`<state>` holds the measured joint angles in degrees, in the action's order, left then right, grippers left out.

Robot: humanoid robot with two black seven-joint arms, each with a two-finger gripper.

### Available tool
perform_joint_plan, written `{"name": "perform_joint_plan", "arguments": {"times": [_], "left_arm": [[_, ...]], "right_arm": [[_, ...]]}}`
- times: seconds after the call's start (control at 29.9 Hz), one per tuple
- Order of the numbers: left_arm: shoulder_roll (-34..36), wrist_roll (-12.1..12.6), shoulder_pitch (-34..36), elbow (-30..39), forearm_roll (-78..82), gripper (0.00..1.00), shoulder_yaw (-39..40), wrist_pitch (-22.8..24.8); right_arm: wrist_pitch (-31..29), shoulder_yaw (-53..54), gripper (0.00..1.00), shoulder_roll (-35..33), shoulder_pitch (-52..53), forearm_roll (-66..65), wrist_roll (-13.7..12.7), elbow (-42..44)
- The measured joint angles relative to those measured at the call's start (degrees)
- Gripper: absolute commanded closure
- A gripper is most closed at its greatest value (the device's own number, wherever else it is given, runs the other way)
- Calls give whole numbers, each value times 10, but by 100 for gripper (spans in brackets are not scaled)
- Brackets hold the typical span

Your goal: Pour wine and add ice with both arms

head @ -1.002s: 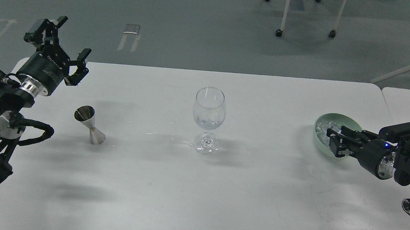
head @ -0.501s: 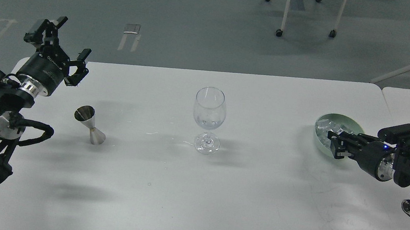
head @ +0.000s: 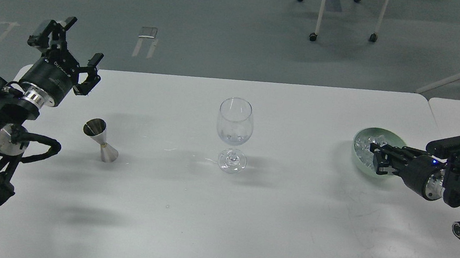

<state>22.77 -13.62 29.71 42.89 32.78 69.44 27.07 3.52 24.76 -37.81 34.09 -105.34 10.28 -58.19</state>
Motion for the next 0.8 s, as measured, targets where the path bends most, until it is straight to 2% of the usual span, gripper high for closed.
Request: {"name": "perform_joint_plan", "arguments": {"times": [0.43,0.8], "left_arm": [[0,1,3,0,0,2,0,-1],[0,1,4,0,0,2,0,-3]], "right_arm": [[-1,6,83,-85,65,8,0,-77],[-62,3,83,-67,162,8,0,-120]]}}
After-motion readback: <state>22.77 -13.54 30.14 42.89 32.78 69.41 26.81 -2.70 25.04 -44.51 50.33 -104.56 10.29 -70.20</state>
